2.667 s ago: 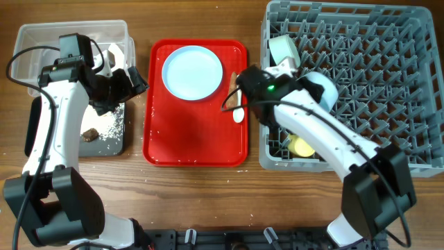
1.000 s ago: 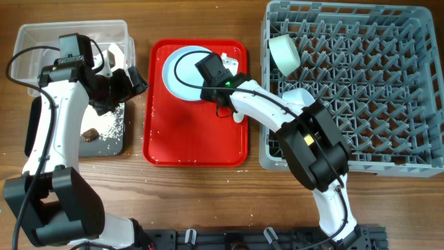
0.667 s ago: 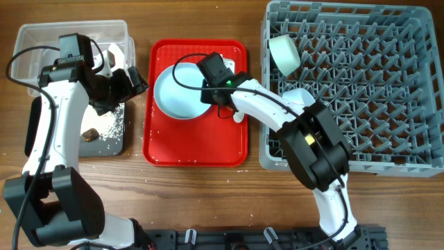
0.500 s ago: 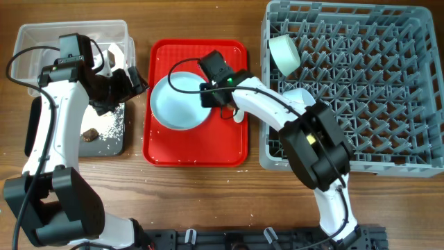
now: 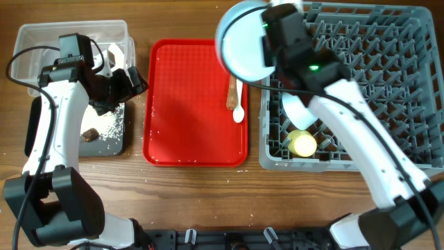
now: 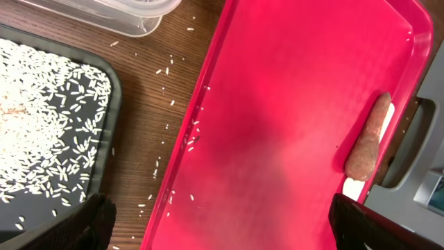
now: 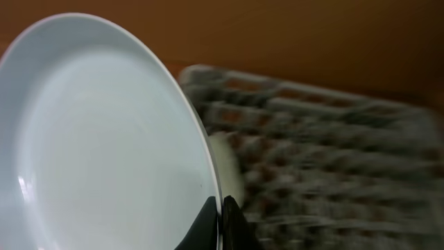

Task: Sort waste into correct bins and load items into the dishwasher rack
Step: 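Lift the white plate and stand it upright in the dish rack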

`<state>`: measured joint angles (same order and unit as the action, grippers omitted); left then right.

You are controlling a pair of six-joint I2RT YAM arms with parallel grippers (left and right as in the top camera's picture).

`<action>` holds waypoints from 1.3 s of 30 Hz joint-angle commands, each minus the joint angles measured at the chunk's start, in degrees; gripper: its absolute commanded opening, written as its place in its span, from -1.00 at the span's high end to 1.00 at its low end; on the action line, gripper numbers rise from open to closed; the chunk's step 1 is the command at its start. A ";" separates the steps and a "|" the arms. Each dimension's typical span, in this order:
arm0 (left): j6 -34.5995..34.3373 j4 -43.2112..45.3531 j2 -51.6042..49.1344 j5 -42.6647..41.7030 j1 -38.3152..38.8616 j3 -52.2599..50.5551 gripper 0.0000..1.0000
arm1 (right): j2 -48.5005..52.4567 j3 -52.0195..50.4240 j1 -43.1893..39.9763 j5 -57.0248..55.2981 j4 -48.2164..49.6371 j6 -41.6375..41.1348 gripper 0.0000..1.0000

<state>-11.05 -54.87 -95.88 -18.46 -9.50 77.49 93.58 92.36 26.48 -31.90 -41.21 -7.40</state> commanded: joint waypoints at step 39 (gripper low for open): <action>-0.11 0.00 1.38 0.13 -0.26 0.52 -1.00 | 11.56 1.03 -14.71 -17.68 10.40 17.90 -1.00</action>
<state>-11.05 -54.87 -95.88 -18.46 -9.50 77.49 111.61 92.40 11.57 -50.17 -29.21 16.49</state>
